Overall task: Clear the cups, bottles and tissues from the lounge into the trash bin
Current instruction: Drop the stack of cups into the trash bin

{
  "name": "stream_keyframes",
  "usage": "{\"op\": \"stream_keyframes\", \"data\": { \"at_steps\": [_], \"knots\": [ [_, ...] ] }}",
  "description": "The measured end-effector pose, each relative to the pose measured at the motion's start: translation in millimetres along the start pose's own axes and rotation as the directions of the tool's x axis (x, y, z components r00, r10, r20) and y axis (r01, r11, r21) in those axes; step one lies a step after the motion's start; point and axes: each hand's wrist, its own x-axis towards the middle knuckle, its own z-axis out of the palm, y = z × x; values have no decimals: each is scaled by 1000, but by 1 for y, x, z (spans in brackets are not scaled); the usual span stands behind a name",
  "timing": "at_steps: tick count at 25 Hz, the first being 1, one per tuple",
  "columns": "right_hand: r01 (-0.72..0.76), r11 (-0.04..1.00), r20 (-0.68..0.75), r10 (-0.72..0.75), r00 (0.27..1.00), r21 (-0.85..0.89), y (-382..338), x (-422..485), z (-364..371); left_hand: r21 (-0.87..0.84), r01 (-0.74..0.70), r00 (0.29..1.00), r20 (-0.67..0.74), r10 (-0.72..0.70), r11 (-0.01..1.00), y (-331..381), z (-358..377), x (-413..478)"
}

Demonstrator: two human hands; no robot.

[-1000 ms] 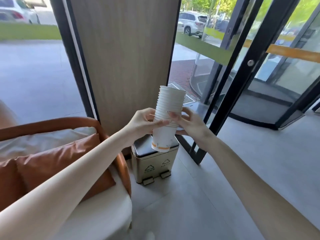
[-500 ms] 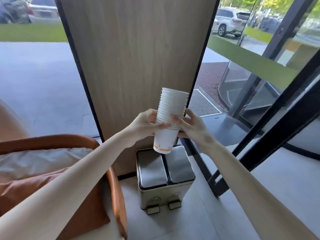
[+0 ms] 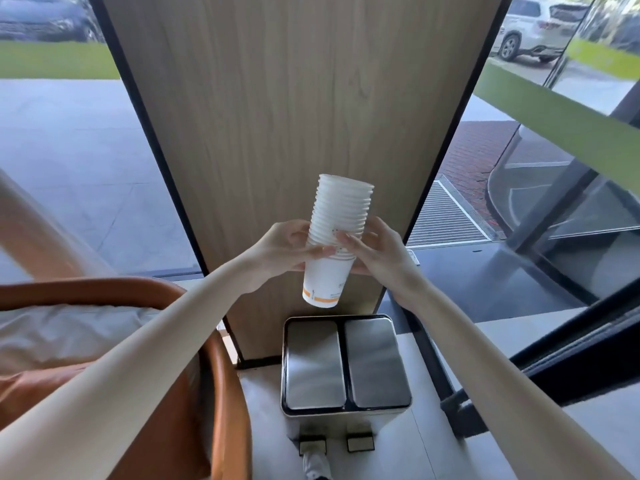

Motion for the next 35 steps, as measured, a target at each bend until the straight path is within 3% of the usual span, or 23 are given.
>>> {"op": "stream_keyframes", "data": {
  "at_steps": [30,35],
  "knots": [
    [-90,988,67,99,993,-124,49,54,-27,-35,152,988,34,-151,988,-36,8,61],
    [-173,969,142,200,970,-178,86,44,-24,3,232,970,73,-231,973,-78,18,55]
  ]
}}
